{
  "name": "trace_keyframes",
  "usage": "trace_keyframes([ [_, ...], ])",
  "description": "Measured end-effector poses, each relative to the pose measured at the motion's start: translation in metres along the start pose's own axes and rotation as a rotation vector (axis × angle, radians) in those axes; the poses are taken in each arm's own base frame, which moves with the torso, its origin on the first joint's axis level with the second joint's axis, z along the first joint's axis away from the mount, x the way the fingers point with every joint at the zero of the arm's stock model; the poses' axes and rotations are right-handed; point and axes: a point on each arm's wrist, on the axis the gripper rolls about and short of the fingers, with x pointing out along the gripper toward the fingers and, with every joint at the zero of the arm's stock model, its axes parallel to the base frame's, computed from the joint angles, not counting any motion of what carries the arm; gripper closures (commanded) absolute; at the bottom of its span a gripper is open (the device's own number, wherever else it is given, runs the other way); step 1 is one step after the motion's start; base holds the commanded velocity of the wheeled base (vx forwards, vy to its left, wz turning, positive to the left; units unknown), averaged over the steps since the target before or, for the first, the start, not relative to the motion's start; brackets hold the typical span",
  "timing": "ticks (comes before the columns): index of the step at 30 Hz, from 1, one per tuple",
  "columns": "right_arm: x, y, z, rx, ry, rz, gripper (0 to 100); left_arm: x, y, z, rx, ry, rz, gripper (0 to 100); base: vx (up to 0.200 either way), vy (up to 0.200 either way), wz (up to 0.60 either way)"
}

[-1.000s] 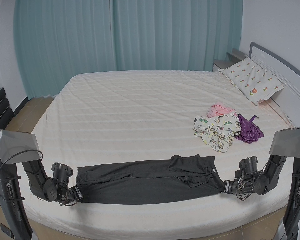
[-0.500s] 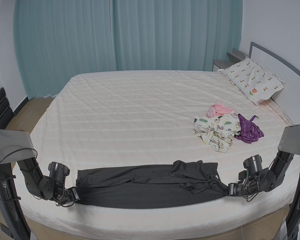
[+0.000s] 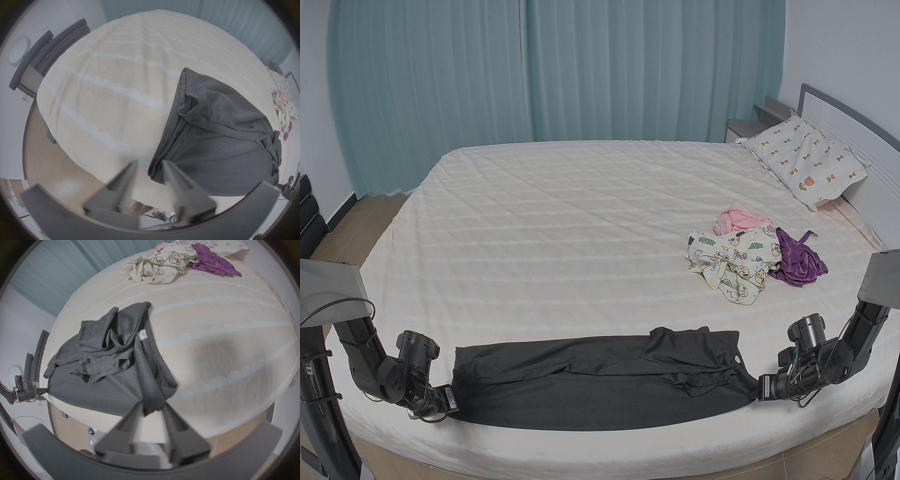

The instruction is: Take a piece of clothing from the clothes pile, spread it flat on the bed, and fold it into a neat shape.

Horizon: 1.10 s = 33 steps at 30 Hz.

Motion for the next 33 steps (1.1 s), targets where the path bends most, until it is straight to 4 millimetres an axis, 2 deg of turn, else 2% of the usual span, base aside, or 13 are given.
trace_keyframes([
  [6,0.000,0.000,0.001,0.003,-0.009,0.003,0,-0.001,0.001,0.003,-0.013,-0.003,-0.021,0,0.000,0.000,0.00],
  [12,-0.008,-0.004,0.010,0.029,-0.058,0.011,0,-0.016,0.005,0.018,-0.069,-0.037,-0.085,0,0.000,0.000,0.00],
  [15,-0.012,-0.005,0.015,0.059,-0.086,0.016,0,-0.024,0.000,0.030,-0.149,-0.079,-0.123,0,0.000,0.000,0.00],
  [19,-0.016,-0.003,0.024,0.107,-0.136,0.032,0,-0.030,-0.017,0.043,-0.256,-0.117,-0.183,0,0.000,0.000,0.00],
  [25,-0.019,-0.002,0.031,0.133,-0.192,0.050,0,-0.017,-0.035,0.043,-0.242,-0.097,-0.192,0,0.000,0.000,0.00],
  [31,-0.019,-0.001,0.033,0.139,-0.201,0.057,0,-0.002,-0.041,0.041,-0.229,-0.081,-0.163,0,0.000,0.000,0.00],
  [32,-0.019,0.000,0.033,0.142,-0.201,0.059,0,-0.001,-0.042,0.042,-0.229,-0.081,-0.162,100,0.000,0.000,0.00],
  [33,-0.019,0.000,0.033,0.145,-0.202,0.061,0,0.001,-0.043,0.043,-0.230,-0.083,-0.162,100,0.000,0.000,0.00],
])
